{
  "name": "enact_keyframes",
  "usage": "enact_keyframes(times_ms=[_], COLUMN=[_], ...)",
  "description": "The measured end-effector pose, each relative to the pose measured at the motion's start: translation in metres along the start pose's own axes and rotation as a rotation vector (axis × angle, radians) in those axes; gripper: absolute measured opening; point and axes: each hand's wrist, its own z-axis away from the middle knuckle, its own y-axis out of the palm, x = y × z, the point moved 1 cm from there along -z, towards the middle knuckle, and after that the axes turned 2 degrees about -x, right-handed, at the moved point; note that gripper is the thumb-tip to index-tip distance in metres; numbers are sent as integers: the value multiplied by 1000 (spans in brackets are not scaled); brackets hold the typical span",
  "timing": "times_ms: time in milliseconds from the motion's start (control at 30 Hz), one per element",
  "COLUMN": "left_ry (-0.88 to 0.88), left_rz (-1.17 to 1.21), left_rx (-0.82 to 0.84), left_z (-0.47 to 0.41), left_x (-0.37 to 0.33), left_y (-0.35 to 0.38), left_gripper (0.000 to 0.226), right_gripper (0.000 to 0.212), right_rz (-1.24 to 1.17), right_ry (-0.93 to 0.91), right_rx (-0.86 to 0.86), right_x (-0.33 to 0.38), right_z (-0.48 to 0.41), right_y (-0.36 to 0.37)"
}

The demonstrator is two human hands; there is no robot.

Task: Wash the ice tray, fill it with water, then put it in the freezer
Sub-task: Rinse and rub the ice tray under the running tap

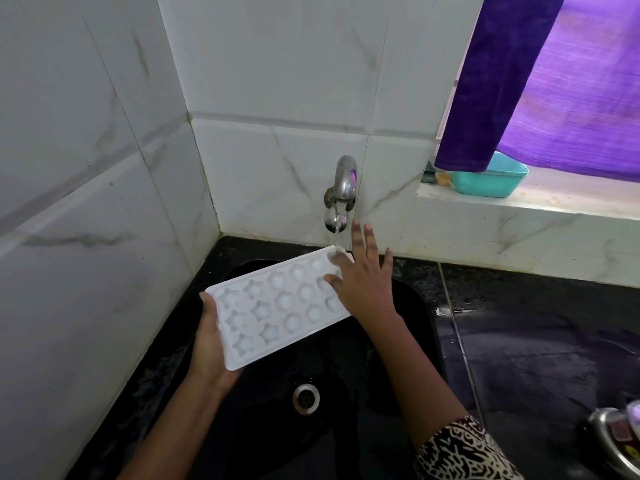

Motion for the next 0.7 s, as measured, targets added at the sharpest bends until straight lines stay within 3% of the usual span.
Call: enact_keyframes(times_ms=[167, 433, 600, 700], left_ry=[36, 32, 48, 24], left_rz=[15, 30, 28, 55], left_rx=[-5, 8, 11, 16], left_z=[2, 7, 5, 5], left_x=[-5, 3, 0, 6], left_y=[-3, 4, 2, -1], left_gripper=[68, 69, 69, 69], right_gripper=[41, 44, 37, 36], right_rz=[-125, 15, -138, -93], right_ry=[-27, -29, -42, -9], right_rx=[21, -38, -52, -57], right_x=[-2, 0, -8, -12], right_z=[1, 6, 7, 7], right_y=[0, 3, 3, 2])
